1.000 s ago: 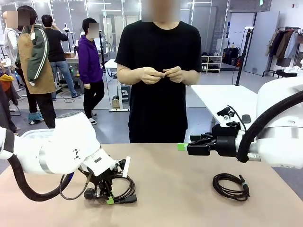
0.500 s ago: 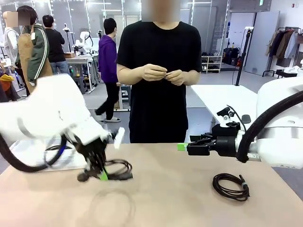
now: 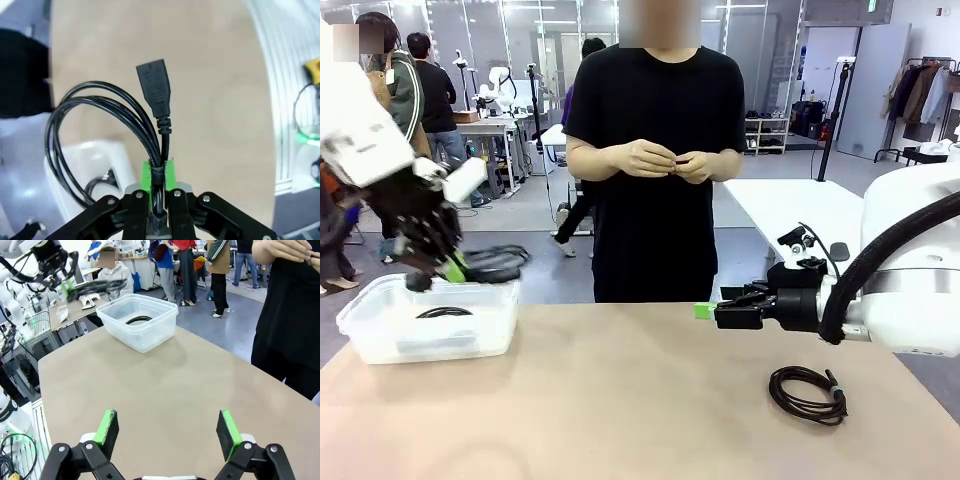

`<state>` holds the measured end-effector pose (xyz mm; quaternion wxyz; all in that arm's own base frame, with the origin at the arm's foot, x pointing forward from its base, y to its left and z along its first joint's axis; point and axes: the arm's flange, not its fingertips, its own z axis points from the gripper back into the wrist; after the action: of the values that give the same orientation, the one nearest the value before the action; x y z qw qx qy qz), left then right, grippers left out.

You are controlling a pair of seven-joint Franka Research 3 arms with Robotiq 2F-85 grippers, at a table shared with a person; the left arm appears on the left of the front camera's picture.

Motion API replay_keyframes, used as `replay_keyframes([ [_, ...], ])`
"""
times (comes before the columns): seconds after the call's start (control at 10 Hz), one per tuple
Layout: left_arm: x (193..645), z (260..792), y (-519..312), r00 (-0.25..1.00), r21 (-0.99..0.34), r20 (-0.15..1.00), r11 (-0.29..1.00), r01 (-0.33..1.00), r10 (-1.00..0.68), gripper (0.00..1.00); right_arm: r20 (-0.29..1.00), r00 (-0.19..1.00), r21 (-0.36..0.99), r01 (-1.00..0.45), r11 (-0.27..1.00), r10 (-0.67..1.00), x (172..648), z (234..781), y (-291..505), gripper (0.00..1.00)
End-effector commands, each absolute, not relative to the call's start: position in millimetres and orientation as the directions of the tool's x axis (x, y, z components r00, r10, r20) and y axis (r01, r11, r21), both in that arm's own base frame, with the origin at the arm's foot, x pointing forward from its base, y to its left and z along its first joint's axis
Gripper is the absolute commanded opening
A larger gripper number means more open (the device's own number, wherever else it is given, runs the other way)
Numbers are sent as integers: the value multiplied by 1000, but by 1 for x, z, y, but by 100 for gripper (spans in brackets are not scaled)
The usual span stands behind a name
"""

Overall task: Organize and store the cables.
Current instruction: Place the Power Cable into the Organizing box.

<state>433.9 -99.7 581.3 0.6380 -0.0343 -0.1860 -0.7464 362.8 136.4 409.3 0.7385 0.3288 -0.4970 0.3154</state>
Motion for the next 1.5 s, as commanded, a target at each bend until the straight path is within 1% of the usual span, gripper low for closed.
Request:
replay_keyframes([
  [0.0, 476, 582, -63, -146, 256, 294, -69, 964, -944, 0, 936, 328, 194, -788, 584, 131, 361, 410, 135, 100],
  [0.1, 495, 578, -41, -115, 264, 265, -42, 963, -957, 0, 936, 328, 194, -788, 584, 131, 361, 410, 135, 100],
  [0.2, 522, 569, -20, -71, 254, 278, 2, 967, -958, 0, 936, 328, 194, -788, 584, 131, 361, 410, 135, 100],
  [0.4, 561, 533, 9, -2, 153, 288, 44, 987, -958, 0, 936, 328, 194, -788, 584, 131, 361, 410, 135, 100],
  [0.5, 574, 508, 17, 20, 101, 283, 51, 994, -959, 0, 936, 328, 194, -788, 584, 131, 361, 410, 135, 100],
  [0.7, 593, 466, 28, 32, 50, 241, 45, 998, -970, 0, 936, 328, 194, -788, 584, 131, 361, 410, 135, 100],
  [0.9, 601, 448, 32, 50, 17, 241, 56, 998, -969, 0, 936, 328, 194, -788, 584, 131, 361, 410, 135, 100],
  [1.0, 606, 445, 32, 56, 37, 240, 66, 997, -969, 0, 936, 328, 194, -788, 584, 131, 361, 410, 135, 100],
  [1.1, 609, 445, 33, 75, 34, 242, 86, 996, -967, 34, 936, 328, 194, -788, 584, 131, 361, 410, 135, 100],
  [1.2, 608, 445, 33, 76, 34, 237, 86, 996, -969, 49, 936, 328, 194, -788, 584, 131, 361, 410, 135, 100],
  [1.3, 606, 446, 33, 75, 37, 238, 86, 996, -968, 71, 936, 328, 194, -788, 584, 131, 361, 410, 135, 100],
  [1.4, 604, 447, 32, 67, 36, 231, 78, 996, -971, 87, 936, 328, 194, -788, 584, 131, 361, 410, 135, 100],
])
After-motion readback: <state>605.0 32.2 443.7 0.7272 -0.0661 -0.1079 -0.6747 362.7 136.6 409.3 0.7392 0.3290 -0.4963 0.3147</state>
